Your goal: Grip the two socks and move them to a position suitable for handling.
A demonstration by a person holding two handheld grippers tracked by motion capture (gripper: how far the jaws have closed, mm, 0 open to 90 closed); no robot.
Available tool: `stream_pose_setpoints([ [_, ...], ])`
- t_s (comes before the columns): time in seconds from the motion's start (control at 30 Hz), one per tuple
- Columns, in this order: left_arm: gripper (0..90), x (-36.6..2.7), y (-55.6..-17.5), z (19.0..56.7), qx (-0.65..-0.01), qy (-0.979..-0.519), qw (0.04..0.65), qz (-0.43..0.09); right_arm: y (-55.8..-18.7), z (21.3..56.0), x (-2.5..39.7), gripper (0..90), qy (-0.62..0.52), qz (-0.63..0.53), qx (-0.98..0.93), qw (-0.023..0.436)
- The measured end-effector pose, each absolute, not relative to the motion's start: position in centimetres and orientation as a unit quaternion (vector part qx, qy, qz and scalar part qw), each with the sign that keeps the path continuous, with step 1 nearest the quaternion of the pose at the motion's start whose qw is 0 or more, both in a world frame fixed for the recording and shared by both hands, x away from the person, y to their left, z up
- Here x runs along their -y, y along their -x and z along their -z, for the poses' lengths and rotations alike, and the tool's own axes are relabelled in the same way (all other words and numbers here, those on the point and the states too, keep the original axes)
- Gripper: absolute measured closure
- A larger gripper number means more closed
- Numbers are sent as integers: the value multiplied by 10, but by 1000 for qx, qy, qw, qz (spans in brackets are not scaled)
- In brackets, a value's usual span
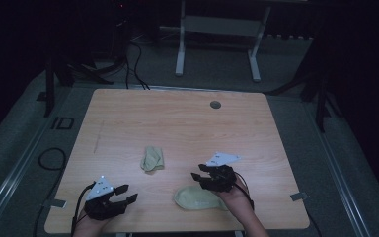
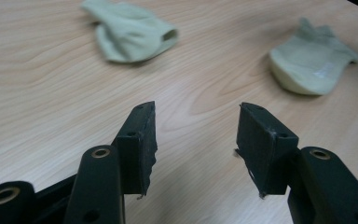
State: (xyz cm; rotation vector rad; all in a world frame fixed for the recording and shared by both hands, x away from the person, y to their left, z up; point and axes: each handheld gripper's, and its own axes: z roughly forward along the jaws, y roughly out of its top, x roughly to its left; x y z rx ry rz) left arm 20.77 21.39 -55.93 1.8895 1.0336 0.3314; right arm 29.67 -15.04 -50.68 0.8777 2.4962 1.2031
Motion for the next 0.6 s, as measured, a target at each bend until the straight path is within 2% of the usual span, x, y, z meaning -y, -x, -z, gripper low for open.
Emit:
stream_pose_setpoints([
  [0.07, 401, -219, -208, 562, -430, -765, 459, -137, -303, 504, 138, 537, -292, -411, -856, 117],
  [0.13, 393, -222, -210, 565, -439, -759, 462, -132, -309, 502, 125, 527, -282, -409, -860, 116],
  [0.23, 332, -223, -210, 567, -450, -755, 458, -132, -318, 499, 105, 511, -274, -407, -865, 109],
  [0.3, 244, -222, -211, 568, -462, -752, 451, -132, -323, 498, 91, 507, -270, -404, -868, 105],
  [0.4, 218, -222, -211, 571, -470, -750, 447, -131, -331, 499, 71, 489, -260, -400, -873, 103],
  [0.6, 76, -220, -209, 570, -469, -751, 445, -137, -351, 507, 34, 429, -253, -380, -885, 94],
])
